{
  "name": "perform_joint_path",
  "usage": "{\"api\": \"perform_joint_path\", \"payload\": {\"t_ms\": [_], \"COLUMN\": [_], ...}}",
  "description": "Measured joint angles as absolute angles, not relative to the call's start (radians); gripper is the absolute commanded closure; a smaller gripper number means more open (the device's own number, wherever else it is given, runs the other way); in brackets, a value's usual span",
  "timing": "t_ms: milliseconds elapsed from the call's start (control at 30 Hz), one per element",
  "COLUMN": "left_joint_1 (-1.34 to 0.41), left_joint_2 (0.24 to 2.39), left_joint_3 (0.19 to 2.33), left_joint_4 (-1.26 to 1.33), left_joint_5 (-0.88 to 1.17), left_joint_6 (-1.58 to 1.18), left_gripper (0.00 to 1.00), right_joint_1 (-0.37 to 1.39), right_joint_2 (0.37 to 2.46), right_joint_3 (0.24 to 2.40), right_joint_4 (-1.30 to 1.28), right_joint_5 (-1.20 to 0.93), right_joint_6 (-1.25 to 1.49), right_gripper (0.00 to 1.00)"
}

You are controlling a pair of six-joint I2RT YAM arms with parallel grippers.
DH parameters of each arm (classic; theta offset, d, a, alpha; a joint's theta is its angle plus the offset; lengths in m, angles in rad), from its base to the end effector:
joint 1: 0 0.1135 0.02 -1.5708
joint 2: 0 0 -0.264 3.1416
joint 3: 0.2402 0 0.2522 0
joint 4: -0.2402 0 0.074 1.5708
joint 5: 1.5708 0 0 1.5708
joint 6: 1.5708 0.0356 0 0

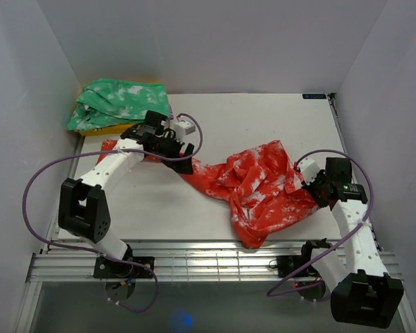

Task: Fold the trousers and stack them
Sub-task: Flatten the trousers out

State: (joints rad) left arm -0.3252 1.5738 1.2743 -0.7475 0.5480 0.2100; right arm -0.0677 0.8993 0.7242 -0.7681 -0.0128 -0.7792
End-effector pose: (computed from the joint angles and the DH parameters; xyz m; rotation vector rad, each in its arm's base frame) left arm 0.3018 -0.1213 0.2722 0.8606 2.4114 -0.7558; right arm 0.1714 -0.0112 0.2479 -0.8914 2.3840 -0.3246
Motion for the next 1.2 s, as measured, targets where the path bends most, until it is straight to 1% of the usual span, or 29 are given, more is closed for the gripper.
{"api": "perform_joint_path", "payload": {"t_ms": [33,100,133,167,200,233,267,333,367,467,500,567,600,700,733,767,800,900,1000,1067,1167,1200], "left_joint_1": [-0.367,-0.442,-0.471,-0.490,-0.517,-0.539,-0.559,-0.596,-0.614,-0.667,-0.682,-0.704,-0.716,-0.728,-0.728,-0.725,-0.723,-0.709,-0.669,-0.633,-0.567,-0.545], "left_joint_2": [1.589,1.628,1.651,1.670,1.698,1.726,1.756,1.827,1.863,1.953,1.977,2.011,2.031,2.055,2.055,2.050,2.043,1.998,1.901,1.812,1.601,1.517], "left_joint_3": [1.285,1.311,1.331,1.348,1.372,1.398,1.428,1.503,1.538,1.615,1.626,1.633,1.635,1.636,1.636,1.637,1.637,1.640,1.642,1.634,1.569,1.524], "left_joint_4": [-0.752,-0.759,-0.768,-0.770,-0.774,-0.775,-0.777,-0.780,-0.776,-0.767,-0.762,-0.762,-0.764,-0.786,-0.792,-0.796,-0.800,-0.821,-0.862,-0.879,-0.891,-0.884], "left_joint_5": [0.545,0.546,0.544,0.544,0.539,0.533,0.528,0.523,0.522,0.516,0.514,0.512,0.511,0.499,0.492,0.480,0.464,0.406,0.346,0.297,0.203,0.169], "left_joint_6": [0.229,0.257,0.268,0.275,0.282,0.288,0.291,0.295,0.297,0.308,0.312,0.319,0.321,0.340,0.347,0.353,0.365,0.405,0.447,0.481,0.547,0.570], "left_gripper": [0.13,0.12,0.12,0.11,0.11,0.10,0.11,0.10,0.10,0.12,0.20,0.36,0.50,0.70,0.83,0.93,1.00,1.00,1.00,1.00,1.00,1.00], "right_joint_1": [-0.088,-0.130,-0.153,-0.176,-0.198,-0.224,-0.253,-0.292,-0.306,-0.323,-0.323,-0.323,-0.323,-0.323,-0.323,-0.323,-0.322,-0.318,-0.304,-0.292,-0.280,-0.276], "right_joint_2": [0.888,0.886,0.894,0.908,0.927,0.956,0.992,1.053,1.078,1.133,1.147,1.182,1.204,1.302,1.334,1.373,1.409,1.488,1.534,1.567,1.625,1.647], "right_joint_3": [0.705,0.701,0.707,0.720,0.738,0.767,0.803,0.874,0.904,0.957,0.966,0.976,0.980,0.998,1.004,1.010,1.013,1.013,1.013,1.011,1.007,1.003], "right_joint_4": [-0.777,-0.784,-0.783,-0.784,-0.792,-0.794,-0.796,-0.807,-0.811,-0.821,-0.827,-0.836,-0.839,-0.842,-0.839,-0.835,-0.825,-0.792,-0.746,-0.702,-0.634,-0.612], "right_joint_5": [-0.001,0.006,0.009,0.009,0.004,-0.007,-0.023,-0.058,-0.074,-0.127,-0.148,-0.192,-0.215,-0.278,-0.292,-0.308,-0.322,-0.356,-0.369,-0.363,-0.330,-0.312], "right_joint_6": [-0.798,-0.826,-0.833,-0.837,-0.838,-0.841,-0.847,-0.850,-0.851,-0.850,-0.851,-0.850,-0.846,-0.831,-0.825,-0.817,-0.807,-0.773,-0.736,-0.711,-0.677,-0.662], "right_gripper": [0.72,0.63,0.57,0.40,0.32,0.27,0.22,0.20,0.14,0.03,0.07,0.10,0.10,0.10,0.10,0.10,0.09,0.09,0.08,0.04,0.00,0.04]}}
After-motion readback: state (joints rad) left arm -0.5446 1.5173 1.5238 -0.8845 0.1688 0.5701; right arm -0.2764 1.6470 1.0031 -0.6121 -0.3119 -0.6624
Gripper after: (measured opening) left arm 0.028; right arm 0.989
